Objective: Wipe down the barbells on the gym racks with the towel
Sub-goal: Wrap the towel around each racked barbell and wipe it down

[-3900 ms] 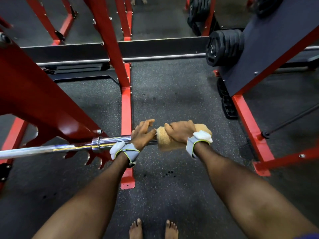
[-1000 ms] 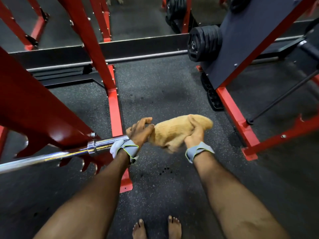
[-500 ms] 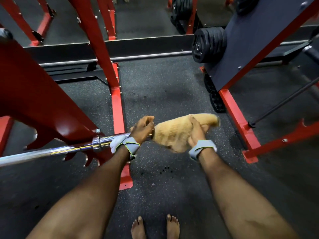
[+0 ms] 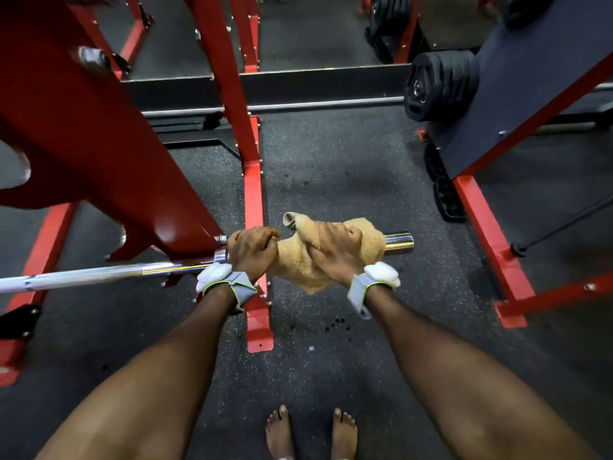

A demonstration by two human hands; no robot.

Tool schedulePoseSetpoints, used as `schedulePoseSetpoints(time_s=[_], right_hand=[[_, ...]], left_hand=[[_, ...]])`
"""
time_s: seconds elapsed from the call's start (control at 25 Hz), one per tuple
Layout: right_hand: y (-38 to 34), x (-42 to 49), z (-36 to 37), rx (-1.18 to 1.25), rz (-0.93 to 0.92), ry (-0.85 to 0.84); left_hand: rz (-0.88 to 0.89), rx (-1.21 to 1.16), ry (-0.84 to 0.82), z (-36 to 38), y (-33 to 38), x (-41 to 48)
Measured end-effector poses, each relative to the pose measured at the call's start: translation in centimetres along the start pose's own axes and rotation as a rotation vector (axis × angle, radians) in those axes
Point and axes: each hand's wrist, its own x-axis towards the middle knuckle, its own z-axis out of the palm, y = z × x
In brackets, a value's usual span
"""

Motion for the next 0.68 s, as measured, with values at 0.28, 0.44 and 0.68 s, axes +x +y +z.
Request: schedulePoseSetpoints(time_s=[0.28, 0.44, 0.68], right_hand=[[0.8, -0.7, -0.8, -0.185, 0.213, 0.125], [-3.2, -0.7, 2.1, -0.165, -0.101, 0.135], [-0.1, -1.2, 0.9, -0.295, -0.085, 0.029]], left_hand=[[0.022, -0.007, 0.106, -2.1, -2.8, -2.5], [0.032, -0.024, 0.108, -3.4, -4.1, -2.8], [-0.017, -0.221, 0.124, -3.5, -5.2, -3.2]])
